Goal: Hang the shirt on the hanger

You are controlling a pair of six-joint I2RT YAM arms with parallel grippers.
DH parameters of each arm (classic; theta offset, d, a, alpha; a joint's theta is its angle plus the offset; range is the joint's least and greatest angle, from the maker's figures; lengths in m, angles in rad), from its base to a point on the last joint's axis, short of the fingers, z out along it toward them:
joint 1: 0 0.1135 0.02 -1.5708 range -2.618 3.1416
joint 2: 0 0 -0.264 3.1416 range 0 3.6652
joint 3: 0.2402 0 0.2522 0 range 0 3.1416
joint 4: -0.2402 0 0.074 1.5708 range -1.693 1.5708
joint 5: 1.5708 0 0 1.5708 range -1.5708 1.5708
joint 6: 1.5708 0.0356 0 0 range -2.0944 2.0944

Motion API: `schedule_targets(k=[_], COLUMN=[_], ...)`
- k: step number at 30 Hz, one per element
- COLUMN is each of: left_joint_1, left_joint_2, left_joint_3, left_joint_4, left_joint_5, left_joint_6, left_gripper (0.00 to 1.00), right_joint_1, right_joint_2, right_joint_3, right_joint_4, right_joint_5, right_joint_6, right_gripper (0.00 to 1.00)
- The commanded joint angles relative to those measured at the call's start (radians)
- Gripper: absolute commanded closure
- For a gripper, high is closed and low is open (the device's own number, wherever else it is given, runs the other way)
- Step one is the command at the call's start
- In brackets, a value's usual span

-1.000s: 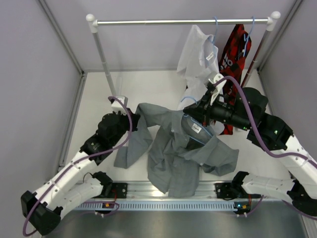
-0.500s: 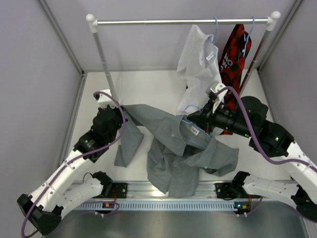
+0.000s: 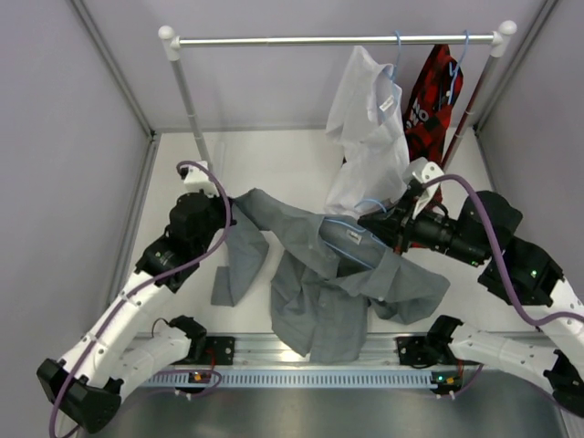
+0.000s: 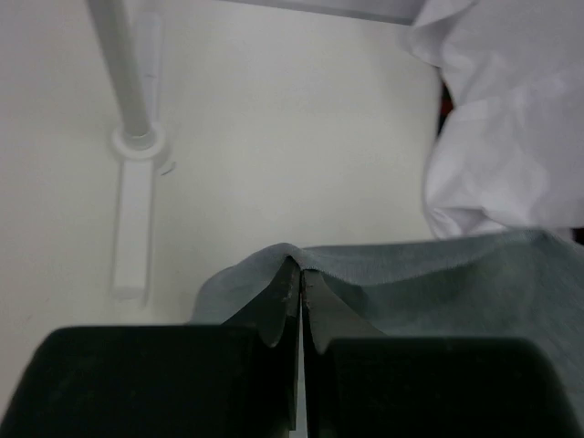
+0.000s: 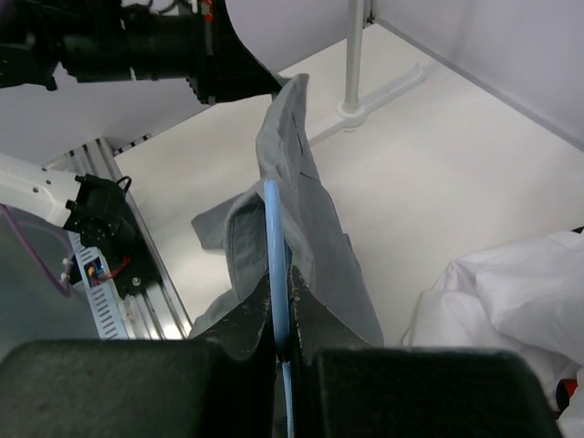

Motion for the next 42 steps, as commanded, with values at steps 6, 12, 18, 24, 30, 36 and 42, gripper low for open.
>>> schedule_targets(k=[6, 12, 18, 24, 30, 36, 42], left_joint_1=[0.004, 0.004, 0.004, 0.001, -0.001, -0.014, -0.108], left_joint_2=[-0.183, -0.162, -0.166, -0.048, 0.015, 0.061, 0.122], left_joint_3=[0.03, 0.121, 0.249, 0.348, 0.392, 0.38, 0.396], left_joint_4=[0.148, -0.083, -0.105, 0.018, 0.019, 0.018, 0.019], left_joint_5=[0.313, 0.014, 0.274, 1.303, 1.469, 1.612, 1.584], left_joint_6=[0.093, 0.084, 0.153, 0.338, 0.409, 0.435, 0.46], left_gripper=[1.0, 0.02, 0.02, 0.02, 0.02, 0.02, 0.07], right_joint_1=[-0.017, -0.017, -0.017, -0.017, -0.019, -0.019, -0.017], right_joint_2=[0.112, 0.123, 0.108, 0.114, 0.089, 0.062, 0.057], right_joint_3=[0.055, 0.092, 0.119, 0.162, 0.13, 0.112, 0.128], right_joint_4=[0.057, 0.083, 0.08, 0.032, -0.006, -0.015, -0.021], right_joint_5=[-0.03, -0.047, -0.045, -0.072, -0.139, -0.265, -0.348], right_joint_6=[-0.009, 0.004, 0.0, -0.011, -0.048, -0.071, -0.118], right_gripper=[1.0, 1.0, 1.0, 1.0, 1.0, 1.0, 1.0])
